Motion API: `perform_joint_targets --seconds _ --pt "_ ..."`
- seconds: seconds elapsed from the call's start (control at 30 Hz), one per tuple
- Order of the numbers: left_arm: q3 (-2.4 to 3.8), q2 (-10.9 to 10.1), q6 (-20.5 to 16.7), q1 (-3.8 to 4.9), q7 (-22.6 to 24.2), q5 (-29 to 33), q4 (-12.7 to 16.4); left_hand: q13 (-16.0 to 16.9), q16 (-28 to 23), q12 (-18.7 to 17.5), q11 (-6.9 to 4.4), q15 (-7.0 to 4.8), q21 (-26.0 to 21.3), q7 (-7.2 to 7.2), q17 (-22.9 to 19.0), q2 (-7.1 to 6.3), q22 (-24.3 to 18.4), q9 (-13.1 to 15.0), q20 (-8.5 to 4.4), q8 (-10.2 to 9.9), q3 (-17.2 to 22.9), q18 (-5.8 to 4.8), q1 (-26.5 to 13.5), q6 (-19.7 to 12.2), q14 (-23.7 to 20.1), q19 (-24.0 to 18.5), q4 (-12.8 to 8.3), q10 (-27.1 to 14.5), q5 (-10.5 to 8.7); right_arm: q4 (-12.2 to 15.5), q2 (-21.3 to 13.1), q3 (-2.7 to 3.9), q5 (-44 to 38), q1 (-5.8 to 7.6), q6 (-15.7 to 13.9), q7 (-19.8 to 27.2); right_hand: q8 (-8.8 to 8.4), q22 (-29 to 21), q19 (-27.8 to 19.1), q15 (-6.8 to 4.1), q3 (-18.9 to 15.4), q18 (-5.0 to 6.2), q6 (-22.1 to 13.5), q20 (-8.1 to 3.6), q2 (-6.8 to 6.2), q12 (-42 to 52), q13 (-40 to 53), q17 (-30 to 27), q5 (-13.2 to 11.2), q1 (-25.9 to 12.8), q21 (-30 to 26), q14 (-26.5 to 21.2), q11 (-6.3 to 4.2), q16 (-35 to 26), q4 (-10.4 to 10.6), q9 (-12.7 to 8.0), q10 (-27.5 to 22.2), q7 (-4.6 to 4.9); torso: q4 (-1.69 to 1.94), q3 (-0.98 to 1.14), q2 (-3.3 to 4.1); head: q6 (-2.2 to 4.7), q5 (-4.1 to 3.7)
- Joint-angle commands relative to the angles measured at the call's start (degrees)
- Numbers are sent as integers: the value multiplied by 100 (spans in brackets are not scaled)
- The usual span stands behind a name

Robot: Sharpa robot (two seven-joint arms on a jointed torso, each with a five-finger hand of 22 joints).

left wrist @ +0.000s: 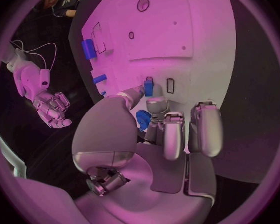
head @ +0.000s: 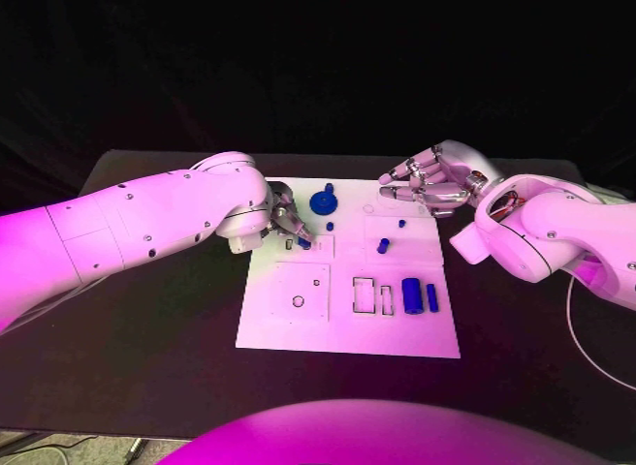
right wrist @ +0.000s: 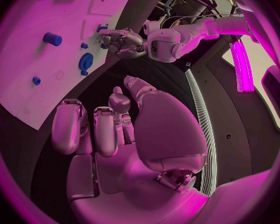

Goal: Assemble the parts on the task board

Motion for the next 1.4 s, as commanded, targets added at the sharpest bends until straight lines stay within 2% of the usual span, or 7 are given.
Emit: perform_joint_targets --seconds 0.03,0.27,0.6,0.73,1.03,1.4 --pt "-21 -1 343 -38 -411 -93 4 6 17 26 -6 -41 21 -48 1508 26 821 10 -16 37 910 -75 -23 9 599 257 -881 31 30 -4 9 0 -11 -3 111 52 -26 -4 -9 49 -38 85 -46 5 10 -12 -9 476 -4 -67 -33 355 -1 -24 23 -3 -22 11 -1 0 2 0 -16" --pt "-20 -1 473 -41 -418 -93 -1 17 17 33 -6 -41 23 -49 1508 24 824 18 -18 48 923 -76 -41 10 599 258 -880 39 41 -18 13 0 -11 -4 138 50 -26 -4 -9 49 -38 85 -46 5 10 -12 -9 476 -4 -67 -33 355 -1 -24 23 -3 -22 11 -2 5 2 0 6" --pt "-19 33 451 -42 -419 -93 -35 11 17 28 -7 -41 21 -51 1508 27 824 31 -21 64 943 -76 -82 11 599 258 -868 42 49 -18 17 0 -11 -4 150 53 -27 -10 -10 49 -43 86 -47 5 13 -14 -12 470 -6 -72 -37 354 -1 -30 27 -3 -24 11 1 4 0 0 3" --pt "-20 76 407 -42 -417 -93 -80 33 17 42 -16 -47 23 -69 1508 38 831 62 -25 106 947 -77 -211 24 599 260 -808 66 40 16 17 0 -11 -4 150 57 -29 -19 -13 49 -53 88 -50 6 13 -24 -21 468 -15 -83 -44 353 0 -34 33 -3 -29 12 0 6 0 0 10" --pt "-21 192 460 -42 -420 -93 -238 139 17 122 -70 -91 70 -143 1508 16 880 103 -55 176 580 -90 -646 101 599 282 -536 126 7 89 11 0 -11 -4 167 60 -31 -26 -14 50 -70 89 -53 7 14 -20 -23 469 -48 -97 -51 354 0 -35 41 -3 -29 12 -5 7 3 0 8" --pt "-27 267 582 -44 -423 -93 -354 288 17 223 -104 -122 138 -184 1508 -24 940 86 -86 184 167 -109 -900 217 599 313 -378 196 2 129 -2 0 -9 -4 201 61 -32 -22 -11 50 -78 88 -54 7 15 -22 -26 467 -65 -103 -49 354 0 -38 44 -2 -30 12 -4 5 -1 0 -15"
